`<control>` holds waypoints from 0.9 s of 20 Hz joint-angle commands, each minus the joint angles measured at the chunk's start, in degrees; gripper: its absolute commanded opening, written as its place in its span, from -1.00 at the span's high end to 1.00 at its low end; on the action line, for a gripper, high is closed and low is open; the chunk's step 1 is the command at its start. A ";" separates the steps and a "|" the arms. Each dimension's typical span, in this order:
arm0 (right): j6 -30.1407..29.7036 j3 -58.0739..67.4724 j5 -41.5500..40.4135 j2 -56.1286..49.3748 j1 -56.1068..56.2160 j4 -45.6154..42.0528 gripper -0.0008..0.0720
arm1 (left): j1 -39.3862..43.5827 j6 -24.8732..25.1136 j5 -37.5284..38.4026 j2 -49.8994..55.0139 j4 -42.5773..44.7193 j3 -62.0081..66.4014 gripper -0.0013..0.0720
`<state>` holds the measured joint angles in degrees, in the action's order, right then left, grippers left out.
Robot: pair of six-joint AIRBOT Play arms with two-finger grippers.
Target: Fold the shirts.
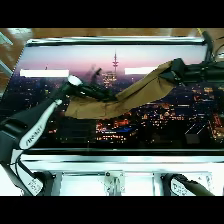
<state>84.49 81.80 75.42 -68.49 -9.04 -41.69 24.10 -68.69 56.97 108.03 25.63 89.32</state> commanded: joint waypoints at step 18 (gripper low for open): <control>8.09 -0.02 -16.65 -12.50 26.29 -10.62 0.80 | -29.49 -7.67 5.27 -23.45 27.93 0.07 0.88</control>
<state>92.42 81.80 68.60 -74.43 7.92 -52.38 5.23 -75.02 57.71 92.23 47.55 89.36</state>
